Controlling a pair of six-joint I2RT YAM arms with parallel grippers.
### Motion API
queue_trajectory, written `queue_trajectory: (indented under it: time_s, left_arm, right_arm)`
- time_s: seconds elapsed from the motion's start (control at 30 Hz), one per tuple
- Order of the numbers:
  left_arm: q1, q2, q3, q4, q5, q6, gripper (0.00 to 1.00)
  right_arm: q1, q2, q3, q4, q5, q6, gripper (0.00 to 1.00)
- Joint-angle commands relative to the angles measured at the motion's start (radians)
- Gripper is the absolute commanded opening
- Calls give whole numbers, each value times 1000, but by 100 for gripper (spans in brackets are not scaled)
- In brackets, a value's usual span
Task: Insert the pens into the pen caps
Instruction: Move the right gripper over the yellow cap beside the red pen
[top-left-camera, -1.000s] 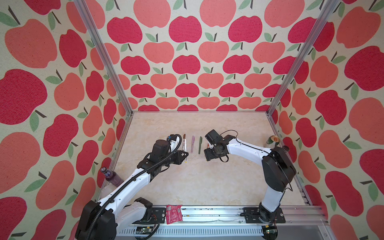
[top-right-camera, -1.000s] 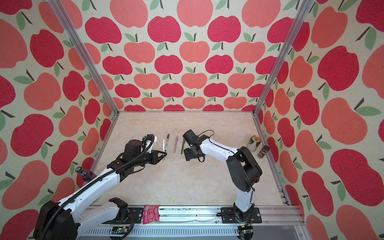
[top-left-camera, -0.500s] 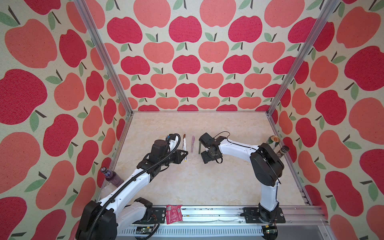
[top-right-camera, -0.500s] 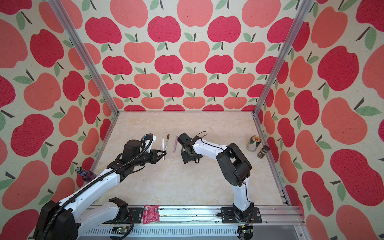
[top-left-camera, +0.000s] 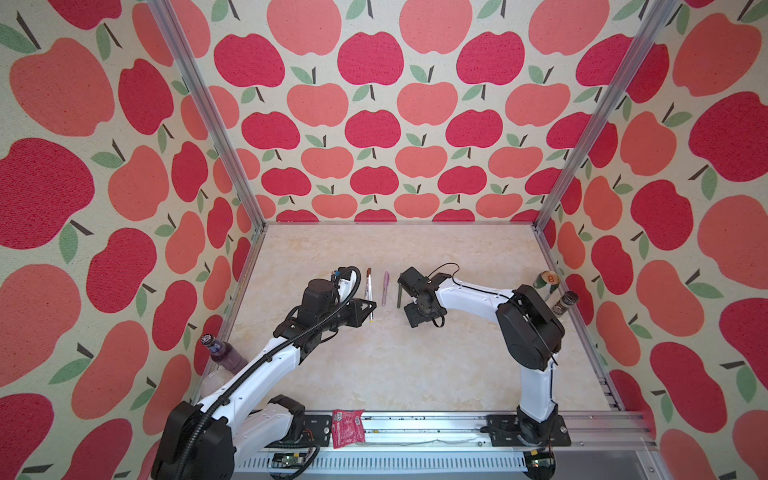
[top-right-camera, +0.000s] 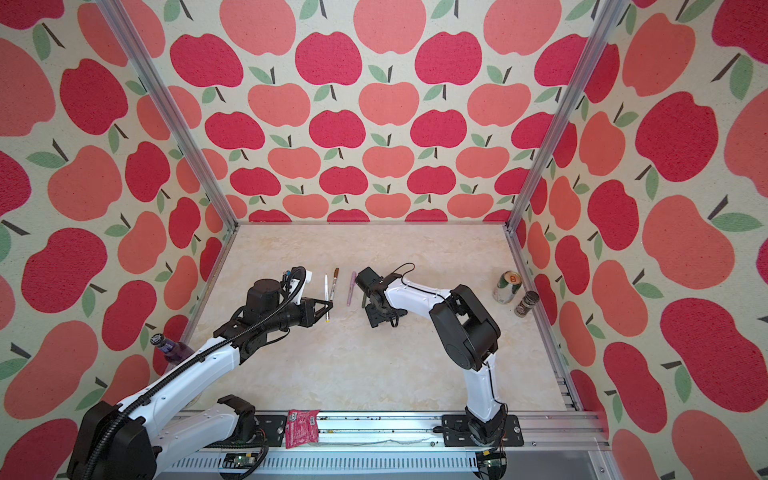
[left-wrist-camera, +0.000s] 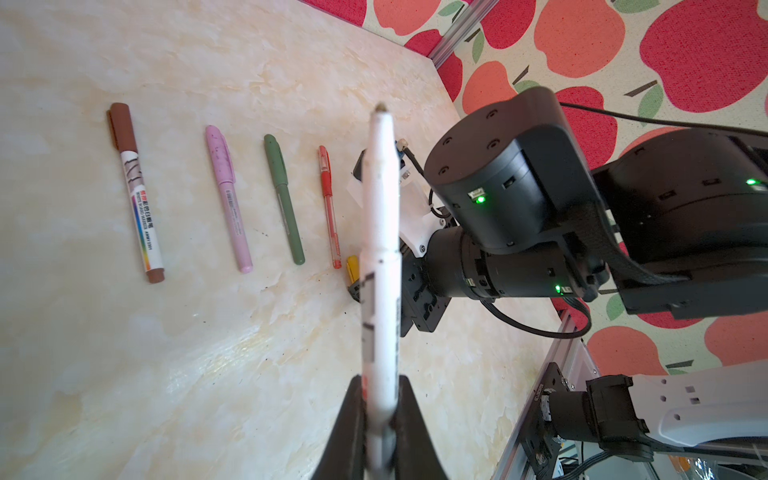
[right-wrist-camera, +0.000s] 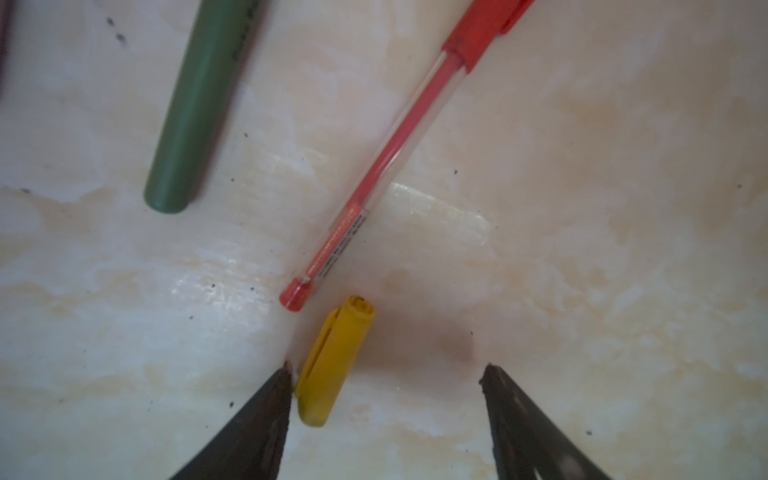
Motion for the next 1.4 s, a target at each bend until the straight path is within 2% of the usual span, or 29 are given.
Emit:
queue_trajectory:
  time_s: [0.0, 0.63, 0.83, 1.23, 1.37]
  left_arm:
    - [7, 3, -8, 24, 23, -2, 4]
    - [12, 61, 13, 48, 41, -6, 4]
    - [13, 79, 23, 51, 47, -9, 4]
    - [13, 52, 19, 28, 35, 1, 4]
    - [19, 36, 4, 24, 26, 0, 4]
  right_arm:
    - [-21, -6, -27, -48, 34, -19, 75]
    - [-93, -40, -50, -74, 34, -80, 74]
    - [-142, -37, -67, -8, -32, -43, 73]
    - [-253, 12, 33, 85, -150, 74, 72]
    - [-254, -15, 58, 66, -122, 160, 71]
